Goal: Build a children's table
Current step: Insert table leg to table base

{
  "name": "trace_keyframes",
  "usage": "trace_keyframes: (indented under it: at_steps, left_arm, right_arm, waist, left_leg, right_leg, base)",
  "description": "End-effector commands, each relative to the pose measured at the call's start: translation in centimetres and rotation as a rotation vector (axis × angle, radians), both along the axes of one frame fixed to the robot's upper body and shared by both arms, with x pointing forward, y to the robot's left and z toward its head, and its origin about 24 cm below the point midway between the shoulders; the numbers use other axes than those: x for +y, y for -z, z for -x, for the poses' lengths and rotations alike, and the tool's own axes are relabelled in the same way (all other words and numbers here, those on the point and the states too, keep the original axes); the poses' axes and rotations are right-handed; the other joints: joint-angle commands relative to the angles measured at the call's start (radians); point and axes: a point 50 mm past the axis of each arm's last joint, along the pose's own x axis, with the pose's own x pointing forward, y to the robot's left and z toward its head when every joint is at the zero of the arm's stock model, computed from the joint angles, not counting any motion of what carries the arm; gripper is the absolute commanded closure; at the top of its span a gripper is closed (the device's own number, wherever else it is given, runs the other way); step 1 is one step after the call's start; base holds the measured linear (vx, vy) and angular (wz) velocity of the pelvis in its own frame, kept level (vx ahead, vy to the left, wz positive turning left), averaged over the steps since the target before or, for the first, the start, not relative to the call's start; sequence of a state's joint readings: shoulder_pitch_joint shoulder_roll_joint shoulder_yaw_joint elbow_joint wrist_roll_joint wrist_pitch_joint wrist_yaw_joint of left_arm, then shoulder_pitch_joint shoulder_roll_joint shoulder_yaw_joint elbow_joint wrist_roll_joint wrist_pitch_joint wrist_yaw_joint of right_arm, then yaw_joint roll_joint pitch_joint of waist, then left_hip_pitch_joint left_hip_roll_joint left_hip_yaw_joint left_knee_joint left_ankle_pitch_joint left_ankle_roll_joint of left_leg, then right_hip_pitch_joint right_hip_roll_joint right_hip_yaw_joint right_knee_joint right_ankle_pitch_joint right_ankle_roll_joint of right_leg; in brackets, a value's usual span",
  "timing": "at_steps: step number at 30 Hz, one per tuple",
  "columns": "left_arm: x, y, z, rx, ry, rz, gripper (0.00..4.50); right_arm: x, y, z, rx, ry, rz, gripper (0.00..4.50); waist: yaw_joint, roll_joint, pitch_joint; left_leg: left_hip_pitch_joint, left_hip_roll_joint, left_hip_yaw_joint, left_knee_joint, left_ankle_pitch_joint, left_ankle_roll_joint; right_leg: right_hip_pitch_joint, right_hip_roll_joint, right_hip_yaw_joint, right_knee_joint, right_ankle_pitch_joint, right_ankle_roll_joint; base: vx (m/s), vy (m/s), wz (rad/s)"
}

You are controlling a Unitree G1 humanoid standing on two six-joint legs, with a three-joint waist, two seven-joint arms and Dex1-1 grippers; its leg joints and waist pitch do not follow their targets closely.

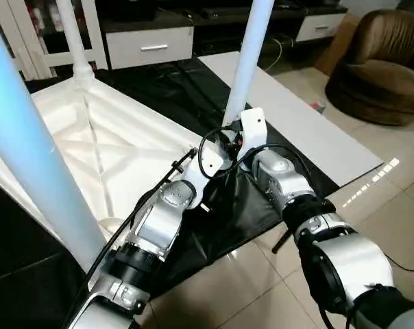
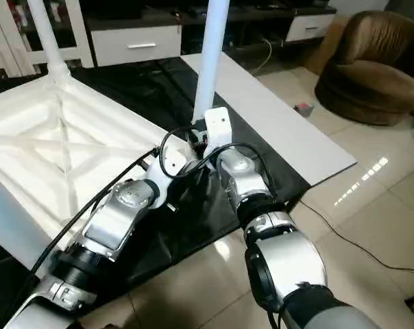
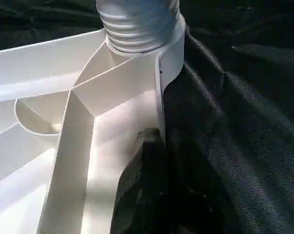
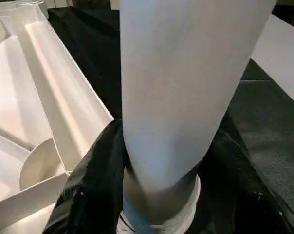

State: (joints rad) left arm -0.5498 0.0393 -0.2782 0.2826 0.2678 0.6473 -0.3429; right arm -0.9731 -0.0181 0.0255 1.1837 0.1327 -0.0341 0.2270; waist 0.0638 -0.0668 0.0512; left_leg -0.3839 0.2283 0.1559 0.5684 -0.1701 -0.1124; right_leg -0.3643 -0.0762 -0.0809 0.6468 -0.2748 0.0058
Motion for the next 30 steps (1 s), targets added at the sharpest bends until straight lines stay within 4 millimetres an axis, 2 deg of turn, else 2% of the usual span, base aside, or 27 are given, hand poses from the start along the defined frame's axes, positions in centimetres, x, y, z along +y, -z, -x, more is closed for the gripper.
trace_keyframes:
  at_steps: [1,4,6,9,11,12,13,16,19,20,24,25,30]
  left_arm:
    - [-1.3,0.1,0.4,0.000,0.077,0.016,4.50]
    - [-1.2,0.1,0.5,0.001,0.080,0.016,4.50]
    - [-1.1,0.0,0.4,-0.001,0.082,0.014,4.50]
    - [-0.9,-0.1,0.4,-0.006,0.087,0.013,4.50]
    - [-0.4,-0.4,0.1,-0.024,0.095,0.006,4.50]
    - [-0.3,-0.4,0.1,-0.026,0.096,0.005,4.50]
    - [0.1,-0.6,-0.1,-0.033,0.097,0.000,4.50]
    - [0.7,-0.8,-0.4,-0.043,0.107,-0.012,4.50]
    - [0.9,-0.8,-0.5,-0.041,0.109,-0.014,4.50]
    - [1.0,-0.9,-0.6,-0.042,0.109,-0.015,4.50]
    - [1.4,-1.1,-1.0,-0.043,0.108,-0.021,4.50]
    - [1.5,-1.1,-1.1,-0.043,0.107,-0.022,4.50]
    - [2.7,-1.8,-1.8,-0.062,0.151,-0.035,4.50]
  right_arm:
    - [-1.3,3.9,1.4,0.151,0.032,0.082,2.65]
    - [-1.1,3.6,1.3,0.132,0.015,0.068,2.65]
    - [-1.0,3.3,1.2,0.113,0.002,0.061,1.96]
    - [-0.8,2.7,1.0,0.083,-0.019,0.045,1.85]
    - [-0.7,1.8,0.8,0.036,-0.056,0.029,1.56]
    - [-0.7,1.7,0.8,0.029,-0.062,0.028,1.51]
    - [-0.8,1.3,0.7,0.010,-0.071,0.011,1.47]
    - [-1.2,0.8,0.6,-0.026,-0.096,-0.005,1.13]
    - [-1.4,0.6,0.7,-0.046,-0.112,-0.012,1.02]
    - [-1.4,0.5,0.7,-0.052,-0.119,-0.015,0.81]
    - [-1.7,0.3,1.1,-0.085,-0.163,-0.021,0.52]
    - [-1.8,0.3,1.3,-0.093,-0.178,-0.023,0.31]
    - [-2.6,0.0,2.7,-0.116,-0.249,-0.043,0.06]
  waist:
    - [-0.005,0.009,-0.045]
    - [-0.004,0.006,-0.045]
    - [-0.003,0.005,-0.046]
    - [-0.003,0.004,-0.045]
    - [0.000,0.004,-0.048]
    - [-0.001,0.001,-0.049]
    - [-0.001,0.004,-0.048]
    - [-0.002,0.004,-0.050]
    - [-0.002,0.004,-0.049]
    - [-0.002,0.005,-0.049]
    - [0.002,0.007,-0.047]
    - [0.001,0.007,-0.048]
    - [0.010,0.003,-0.051]
  left_leg:
    - [0.017,0.011,0.012,-0.056,-0.058,0.041]
    - [0.017,0.009,0.016,-0.055,-0.055,0.049]
    - [0.018,0.009,0.018,-0.053,-0.053,0.056]
    - [0.017,0.008,0.020,-0.053,-0.053,0.062]
    - [0.017,0.009,0.021,-0.050,-0.027,0.072]
    - [0.013,0.005,0.021,-0.048,-0.007,0.081]
    - [0.015,0.004,0.024,-0.047,-0.005,0.092]
    - [0.015,0.006,0.024,-0.045,0.005,0.105]
    - [0.015,0.006,0.026,-0.043,0.013,0.116]
    - [0.015,0.006,0.026,-0.044,0.009,0.117]
    - [0.018,0.008,0.028,-0.045,-0.020,0.114]
    - [0.017,0.007,0.027,-0.045,-0.009,0.113]
    - [0.018,0.004,0.025,-0.042,0.026,0.119]
  right_leg:
    - [0.037,-0.054,0.048,-0.073,0.190,-0.208]
    - [0.036,-0.053,0.053,-0.072,0.193,-0.206]
    - [0.034,-0.053,0.055,-0.072,0.197,-0.206]
    - [0.033,-0.053,0.056,-0.072,0.191,-0.206]
    - [0.033,-0.053,0.057,-0.067,0.234,-0.216]
    - [0.036,-0.050,0.057,-0.063,0.262,-0.214]
    - [0.033,-0.050,0.058,-0.064,0.275,-0.217]
    - [0.034,-0.050,0.058,-0.061,0.292,-0.229]
    - [0.032,-0.049,0.059,-0.060,0.309,-0.242]
    - [0.032,-0.049,0.059,-0.061,0.304,-0.246]
    - [0.029,-0.051,0.062,-0.066,0.259,-0.252]
    - [0.031,-0.050,0.061,-0.064,0.265,-0.252]
    - [0.035,-0.047,0.061,-0.062,0.314,-0.237]
  base:
    - [0.000,0.000,0.00]
    - [0.000,0.000,0.00]
    - [0.000,0.000,0.00]
    - [0.000,0.000,0.00]
    - [0.000,0.000,0.00]
    - [0.000,0.000,0.00]
    - [0.000,0.000,0.00]
    - [0.000,0.000,0.00]
    - [0.000,0.000,0.00]
    - [0.000,0.000,0.00]
    - [0.000,0.000,0.00]
    - [0.000,0.000,0.00]
    - [0.000,0.000,0.00]
